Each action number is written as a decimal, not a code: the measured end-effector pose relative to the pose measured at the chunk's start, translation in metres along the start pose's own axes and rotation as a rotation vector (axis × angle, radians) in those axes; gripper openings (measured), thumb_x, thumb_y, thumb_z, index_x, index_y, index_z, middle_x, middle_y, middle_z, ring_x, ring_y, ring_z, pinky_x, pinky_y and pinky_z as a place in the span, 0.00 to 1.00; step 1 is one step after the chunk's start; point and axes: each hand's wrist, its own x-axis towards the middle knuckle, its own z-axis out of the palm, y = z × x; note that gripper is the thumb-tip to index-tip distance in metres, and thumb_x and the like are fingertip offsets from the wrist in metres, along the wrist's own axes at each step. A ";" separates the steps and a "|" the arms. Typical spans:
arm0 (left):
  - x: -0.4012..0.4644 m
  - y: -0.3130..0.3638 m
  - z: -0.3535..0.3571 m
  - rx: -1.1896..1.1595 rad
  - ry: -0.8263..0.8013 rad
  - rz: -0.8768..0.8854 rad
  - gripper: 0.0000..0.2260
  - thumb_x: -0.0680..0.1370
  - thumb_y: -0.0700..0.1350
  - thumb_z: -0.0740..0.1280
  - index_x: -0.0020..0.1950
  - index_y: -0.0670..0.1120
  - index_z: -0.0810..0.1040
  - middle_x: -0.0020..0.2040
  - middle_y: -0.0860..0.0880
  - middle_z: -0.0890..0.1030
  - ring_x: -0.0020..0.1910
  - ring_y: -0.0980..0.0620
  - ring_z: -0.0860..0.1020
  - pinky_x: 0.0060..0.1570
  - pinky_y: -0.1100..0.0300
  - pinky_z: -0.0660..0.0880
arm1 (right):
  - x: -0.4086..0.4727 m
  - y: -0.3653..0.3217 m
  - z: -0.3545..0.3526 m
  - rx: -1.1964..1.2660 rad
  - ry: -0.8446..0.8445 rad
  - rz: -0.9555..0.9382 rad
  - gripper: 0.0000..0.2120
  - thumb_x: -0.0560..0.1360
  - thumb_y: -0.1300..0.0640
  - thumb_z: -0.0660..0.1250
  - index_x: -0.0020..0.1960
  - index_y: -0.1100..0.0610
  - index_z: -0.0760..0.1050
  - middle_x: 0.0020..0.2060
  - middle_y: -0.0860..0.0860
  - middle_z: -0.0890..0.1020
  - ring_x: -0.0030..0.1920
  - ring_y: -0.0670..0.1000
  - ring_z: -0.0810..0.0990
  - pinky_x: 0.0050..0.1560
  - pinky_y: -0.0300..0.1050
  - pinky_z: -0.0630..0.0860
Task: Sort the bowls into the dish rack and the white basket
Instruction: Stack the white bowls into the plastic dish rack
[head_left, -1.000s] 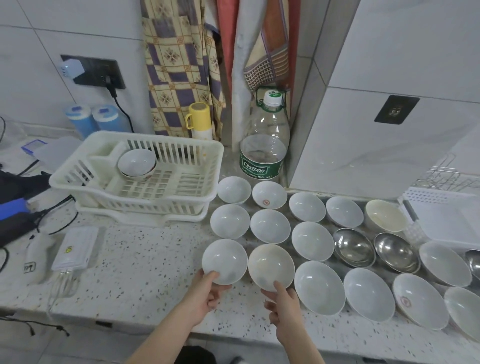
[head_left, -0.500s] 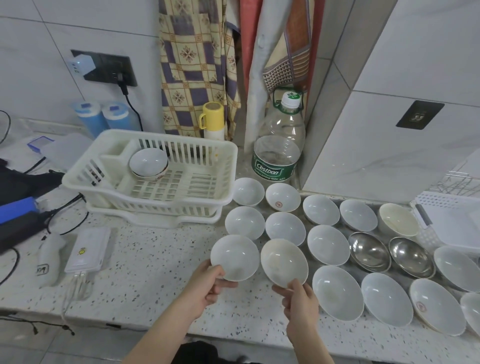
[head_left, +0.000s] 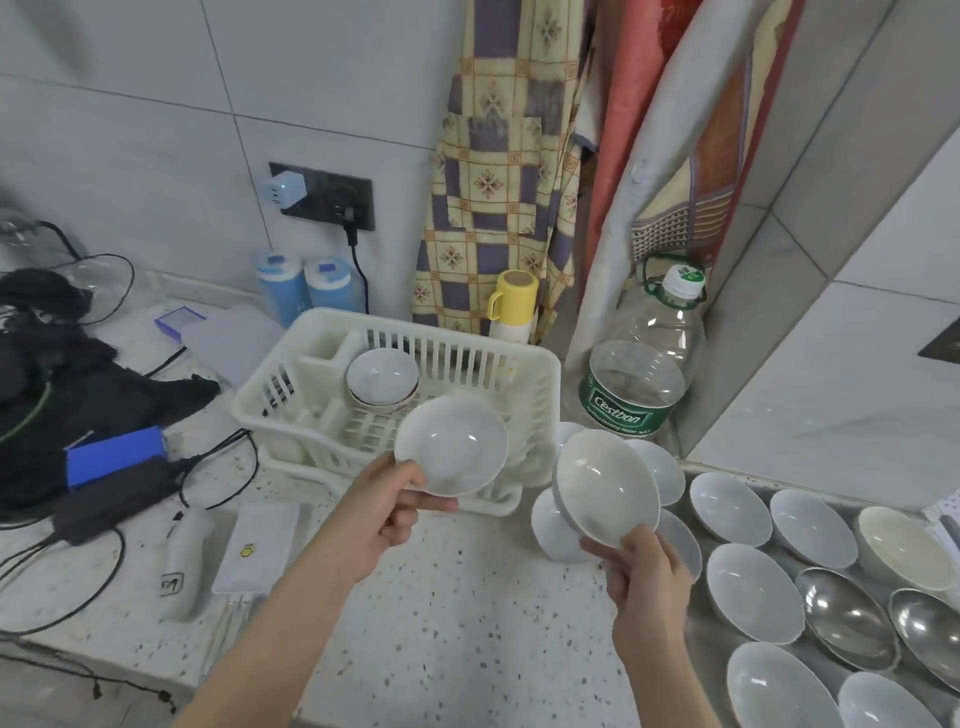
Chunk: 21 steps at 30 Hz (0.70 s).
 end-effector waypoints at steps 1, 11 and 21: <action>0.006 0.009 -0.010 -0.001 0.022 0.004 0.15 0.76 0.37 0.60 0.60 0.49 0.74 0.46 0.34 0.85 0.19 0.57 0.64 0.22 0.65 0.57 | 0.001 -0.002 0.011 0.006 -0.010 -0.011 0.07 0.73 0.66 0.57 0.38 0.59 0.68 0.32 0.65 0.84 0.21 0.46 0.55 0.19 0.35 0.55; 0.065 0.081 -0.074 0.137 0.239 0.049 0.07 0.77 0.36 0.60 0.54 0.43 0.72 0.38 0.35 0.85 0.21 0.55 0.73 0.17 0.68 0.55 | 0.025 -0.003 0.102 -0.018 -0.086 -0.094 0.06 0.73 0.64 0.58 0.39 0.62 0.71 0.31 0.65 0.83 0.18 0.45 0.57 0.17 0.34 0.58; 0.135 0.090 -0.099 0.270 0.263 0.013 0.07 0.77 0.38 0.59 0.53 0.41 0.74 0.35 0.37 0.85 0.19 0.55 0.63 0.18 0.67 0.55 | 0.063 -0.002 0.181 -0.135 -0.135 -0.109 0.06 0.73 0.65 0.59 0.44 0.62 0.74 0.31 0.65 0.83 0.18 0.45 0.59 0.18 0.34 0.60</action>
